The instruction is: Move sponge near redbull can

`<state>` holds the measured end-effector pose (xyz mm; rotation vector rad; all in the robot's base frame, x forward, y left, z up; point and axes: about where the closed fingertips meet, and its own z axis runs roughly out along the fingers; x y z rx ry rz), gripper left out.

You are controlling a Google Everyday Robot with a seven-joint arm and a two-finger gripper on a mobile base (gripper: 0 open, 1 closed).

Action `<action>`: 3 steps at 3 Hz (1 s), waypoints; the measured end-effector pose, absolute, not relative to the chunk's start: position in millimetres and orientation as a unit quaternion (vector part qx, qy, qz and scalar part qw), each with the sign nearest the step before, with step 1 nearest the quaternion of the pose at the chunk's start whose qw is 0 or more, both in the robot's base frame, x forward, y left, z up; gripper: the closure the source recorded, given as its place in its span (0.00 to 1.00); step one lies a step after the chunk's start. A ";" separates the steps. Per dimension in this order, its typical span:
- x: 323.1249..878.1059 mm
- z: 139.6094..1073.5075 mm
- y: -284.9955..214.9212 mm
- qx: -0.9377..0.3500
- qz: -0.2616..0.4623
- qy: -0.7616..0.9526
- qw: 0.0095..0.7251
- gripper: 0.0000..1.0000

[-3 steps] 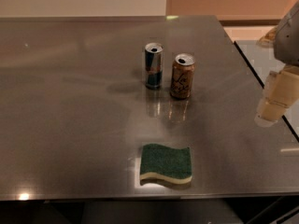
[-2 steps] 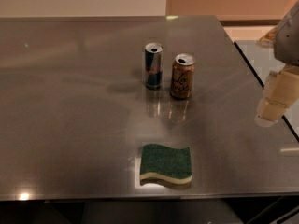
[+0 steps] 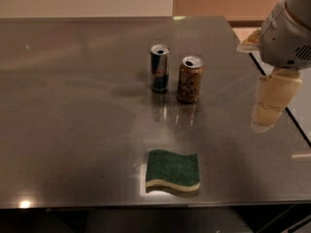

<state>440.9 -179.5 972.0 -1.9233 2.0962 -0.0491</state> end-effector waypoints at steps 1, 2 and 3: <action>440.9 968.5 -148.1 -0.713 -0.010 0.686 0.143 0.00; 441.2 960.8 -119.7 -0.759 -0.003 0.637 0.133 0.00; 438.7 945.8 -97.9 -0.797 0.006 0.592 0.115 0.00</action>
Offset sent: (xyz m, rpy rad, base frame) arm -0.0040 0.0903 -0.0248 -0.0577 0.0611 0.4318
